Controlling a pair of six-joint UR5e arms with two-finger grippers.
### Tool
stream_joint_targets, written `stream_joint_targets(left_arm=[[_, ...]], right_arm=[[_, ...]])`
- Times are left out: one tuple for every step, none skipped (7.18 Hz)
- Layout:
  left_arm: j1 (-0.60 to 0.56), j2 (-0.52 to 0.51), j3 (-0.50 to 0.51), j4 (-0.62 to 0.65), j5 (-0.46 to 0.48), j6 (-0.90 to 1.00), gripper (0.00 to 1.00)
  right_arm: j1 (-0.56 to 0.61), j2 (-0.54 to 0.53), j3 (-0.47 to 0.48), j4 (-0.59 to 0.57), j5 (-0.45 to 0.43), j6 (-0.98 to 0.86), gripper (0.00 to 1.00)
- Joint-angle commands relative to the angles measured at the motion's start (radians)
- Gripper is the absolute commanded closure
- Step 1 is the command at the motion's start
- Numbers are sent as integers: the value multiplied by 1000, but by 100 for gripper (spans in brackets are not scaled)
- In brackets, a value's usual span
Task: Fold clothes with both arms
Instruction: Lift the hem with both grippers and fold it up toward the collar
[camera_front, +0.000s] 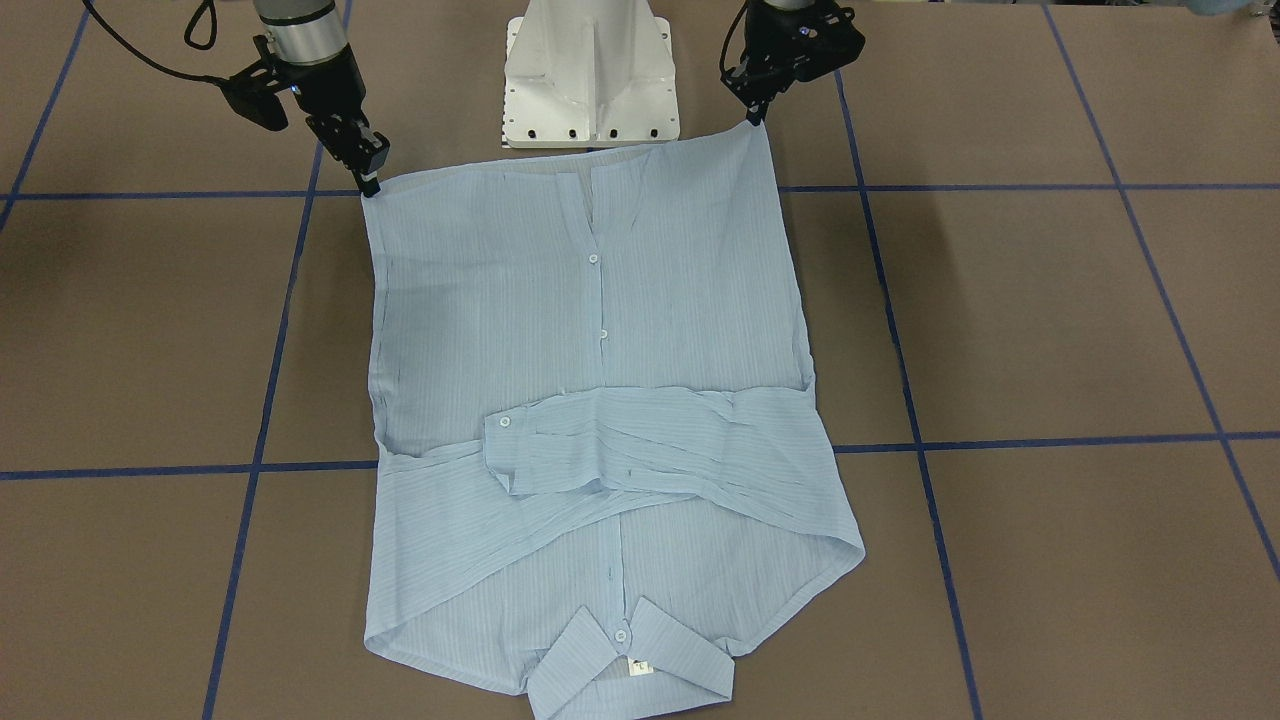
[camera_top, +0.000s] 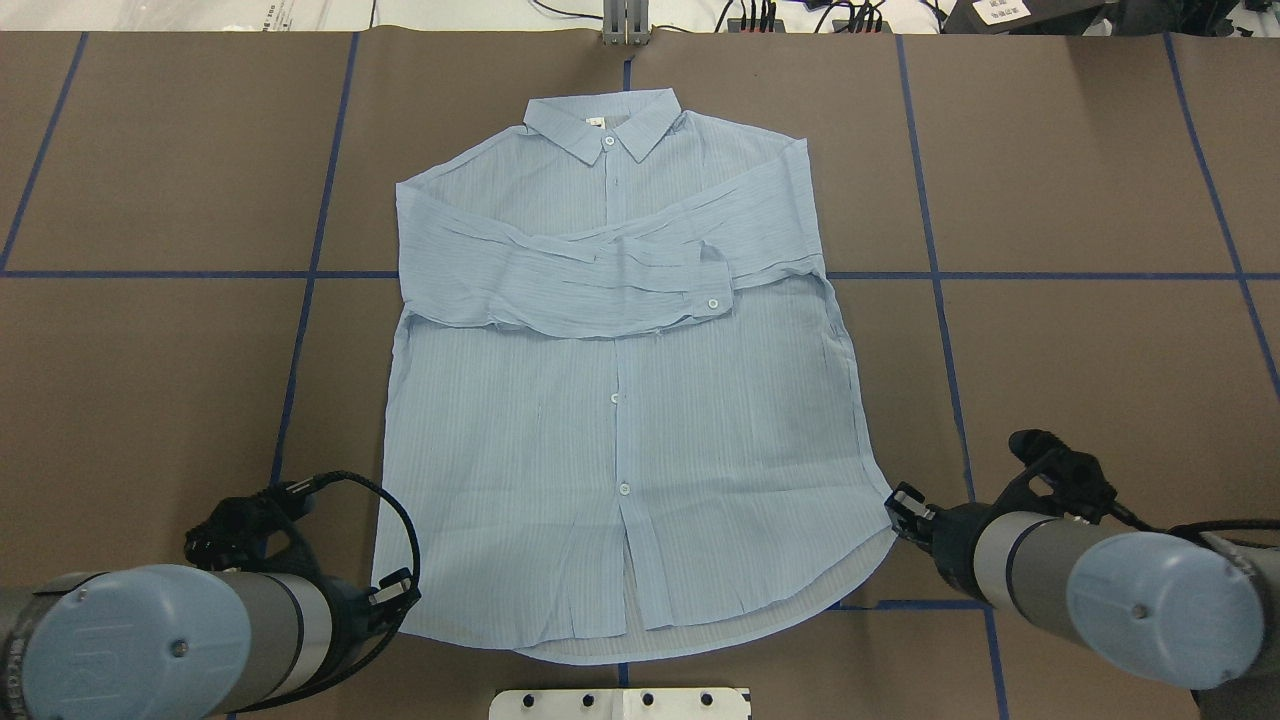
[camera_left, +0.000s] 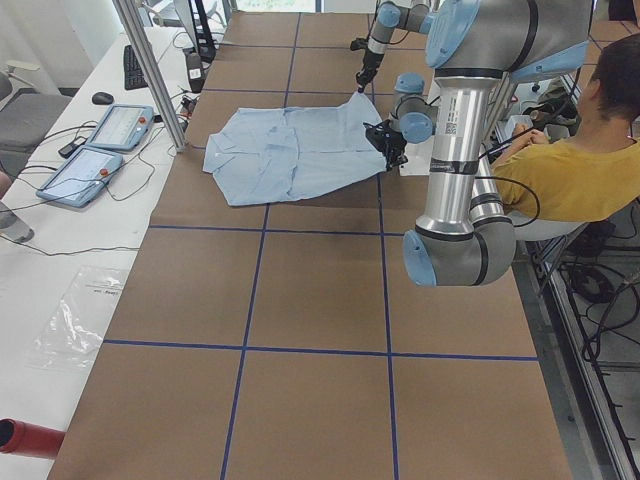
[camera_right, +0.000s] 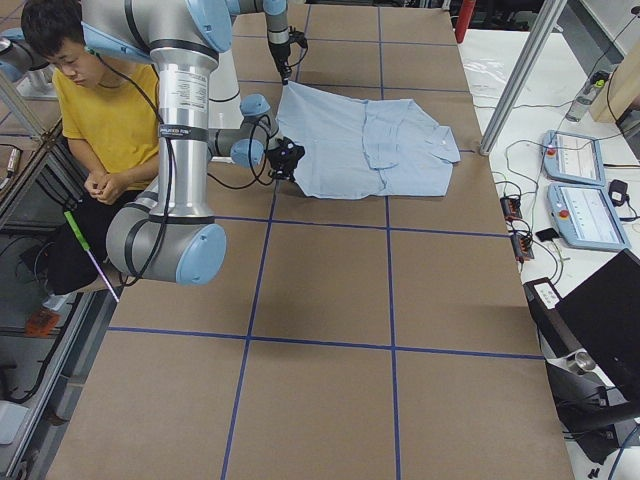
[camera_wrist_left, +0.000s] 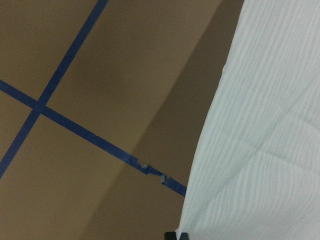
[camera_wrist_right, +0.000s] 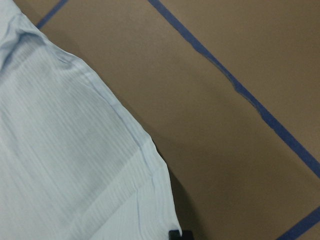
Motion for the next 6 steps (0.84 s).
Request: stream_joint_targets(left_arm=[[-180,-104,-25,4,-50,7,100],[-266,-134,-10,3,-86,80,100],[-378,-168,-2,3,-93,190,100],[-465,-170,27,-3,-119,227,100],[-535,-182,129,-25,-154,296,100],[-561,-186,213,-78,-154,356,100]], right_arm=[[157,47,92,-83,114,-20,100],[208,59,84,-95,136,-103,100],[260,105,60,-98,136,-179,100],[320,210,-11,-150,145,-226,100],[377,358,-99,-255,182,-272,100],[400,434,-175,-316,197,-348,100]])
